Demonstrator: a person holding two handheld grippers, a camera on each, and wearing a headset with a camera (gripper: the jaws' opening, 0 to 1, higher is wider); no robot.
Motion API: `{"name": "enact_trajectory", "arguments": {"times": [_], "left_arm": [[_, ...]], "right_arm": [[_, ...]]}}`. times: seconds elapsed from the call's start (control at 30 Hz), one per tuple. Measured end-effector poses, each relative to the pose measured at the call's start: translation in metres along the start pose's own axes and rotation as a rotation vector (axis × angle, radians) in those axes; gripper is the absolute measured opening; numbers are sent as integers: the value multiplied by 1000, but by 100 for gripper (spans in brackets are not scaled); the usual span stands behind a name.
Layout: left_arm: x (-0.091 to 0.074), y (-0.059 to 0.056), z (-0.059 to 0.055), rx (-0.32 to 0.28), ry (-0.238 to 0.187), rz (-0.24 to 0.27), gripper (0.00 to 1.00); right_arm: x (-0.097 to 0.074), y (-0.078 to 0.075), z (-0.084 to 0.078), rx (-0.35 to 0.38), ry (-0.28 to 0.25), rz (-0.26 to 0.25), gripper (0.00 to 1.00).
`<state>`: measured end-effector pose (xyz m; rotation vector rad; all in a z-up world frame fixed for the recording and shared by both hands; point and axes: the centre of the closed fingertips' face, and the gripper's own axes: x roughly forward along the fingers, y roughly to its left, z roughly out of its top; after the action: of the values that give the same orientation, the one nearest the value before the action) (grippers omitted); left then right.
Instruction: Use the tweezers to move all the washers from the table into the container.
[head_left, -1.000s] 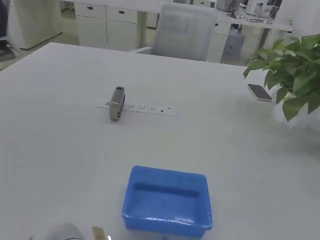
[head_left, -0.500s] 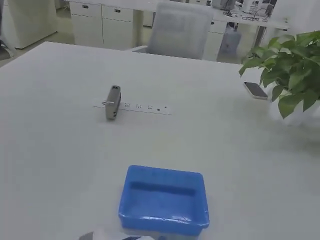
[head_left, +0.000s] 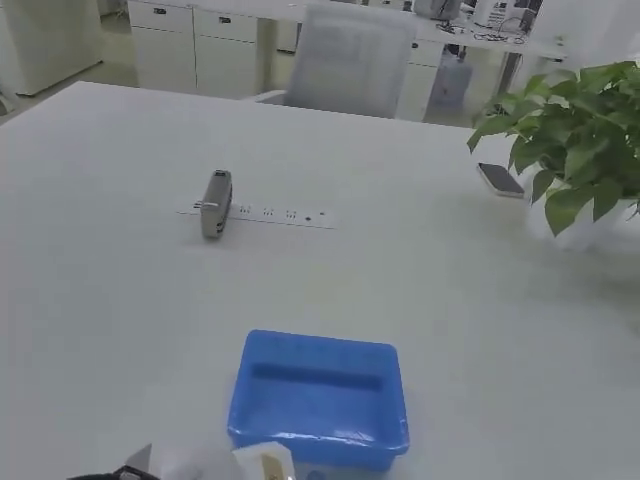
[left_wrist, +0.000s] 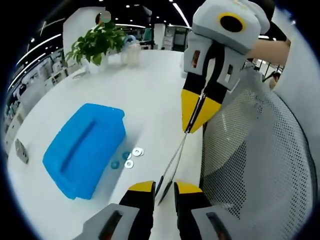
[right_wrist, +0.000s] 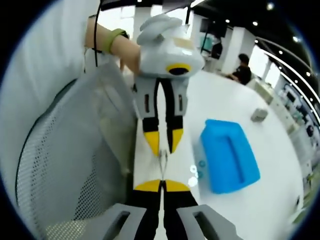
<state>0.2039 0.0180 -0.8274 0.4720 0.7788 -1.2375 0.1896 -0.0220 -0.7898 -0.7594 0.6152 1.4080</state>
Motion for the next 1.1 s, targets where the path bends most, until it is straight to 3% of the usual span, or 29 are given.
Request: {"name": "enact_trajectory", "arguments": {"times": [0.17,0.2,0.27,0.6,0.77,0.93,1.1], "left_arm": [[-13,-5,16,5,-75,-20,12],[-16,-9,23,1,-115,-46,11],[-23,-8,29,-15,-143,-49,10],[-60,5,27,77,-108,20,1],[-68,8,19,95,-77,27,0],[-68,13,14,105,-58,34,0],[-68,17,13,102,-75,38,0]], "right_arm": [[-1,-5,24,-26,-36,7,0],[0,-6,30,-35,-46,8,0],[2,-8,41,-44,-66,8,0],[23,-13,84,-81,-151,37,0],[30,-16,93,-82,-179,63,0],[34,-19,96,-38,-220,75,0],[35,-22,97,15,-263,88,0]]}}
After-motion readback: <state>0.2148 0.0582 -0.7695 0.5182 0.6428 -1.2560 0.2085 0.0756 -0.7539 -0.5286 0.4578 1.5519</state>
